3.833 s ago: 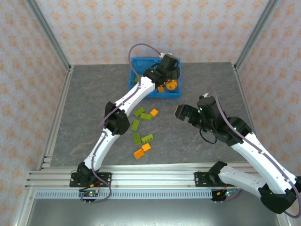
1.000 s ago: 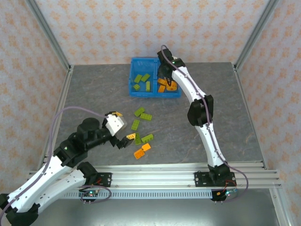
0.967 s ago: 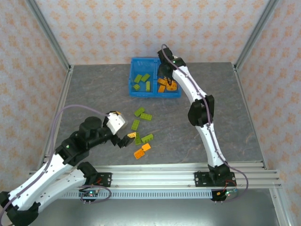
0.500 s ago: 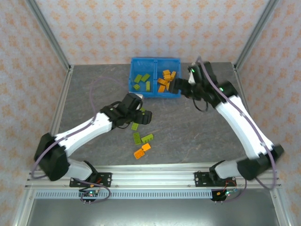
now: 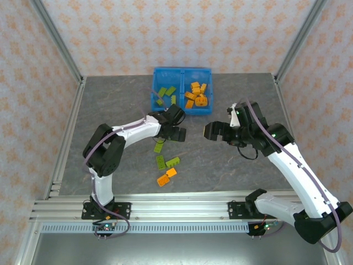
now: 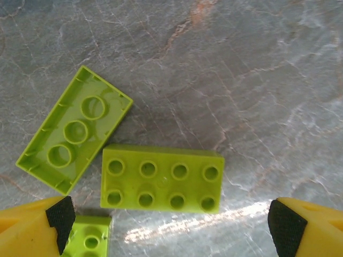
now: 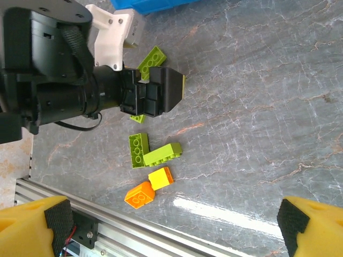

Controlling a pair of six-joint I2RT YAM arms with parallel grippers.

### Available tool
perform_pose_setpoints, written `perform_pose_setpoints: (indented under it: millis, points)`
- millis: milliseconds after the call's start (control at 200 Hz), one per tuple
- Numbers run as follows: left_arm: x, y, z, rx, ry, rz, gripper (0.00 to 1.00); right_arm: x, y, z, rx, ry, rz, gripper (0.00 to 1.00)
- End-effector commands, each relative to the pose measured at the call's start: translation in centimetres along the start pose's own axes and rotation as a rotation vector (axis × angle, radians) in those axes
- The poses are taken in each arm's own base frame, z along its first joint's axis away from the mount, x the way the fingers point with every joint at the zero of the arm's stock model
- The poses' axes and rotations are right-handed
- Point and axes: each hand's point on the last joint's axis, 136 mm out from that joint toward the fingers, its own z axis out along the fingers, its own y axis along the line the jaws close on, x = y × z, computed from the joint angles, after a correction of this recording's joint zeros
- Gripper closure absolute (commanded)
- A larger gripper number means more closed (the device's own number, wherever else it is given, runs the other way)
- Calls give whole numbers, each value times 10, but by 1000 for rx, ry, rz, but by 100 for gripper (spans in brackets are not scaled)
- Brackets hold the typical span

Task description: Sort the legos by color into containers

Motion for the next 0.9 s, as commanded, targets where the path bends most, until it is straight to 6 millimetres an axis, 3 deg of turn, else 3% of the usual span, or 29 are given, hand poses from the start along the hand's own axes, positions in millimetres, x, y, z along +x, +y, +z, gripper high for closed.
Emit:
perform_pose_setpoints:
  millis: [0,325,586,751,896]
  points:
    - [-1,13,5,-69,13,3,4,-2,-1,-5,12,-24,7,1]
    - [19,0,31,-7,74,9,24,-7,-10,2,65,-36,31,1]
    - [15,2,39,-35,73,51,21,-6,-7,1,47,-25,45,1]
    - [8,-1,36,-31,57,64,31,11,-7,5,31,56,46,1]
    - [-8,-8,19,1,-4,57,42,20,-2,5,-3,102,60,1]
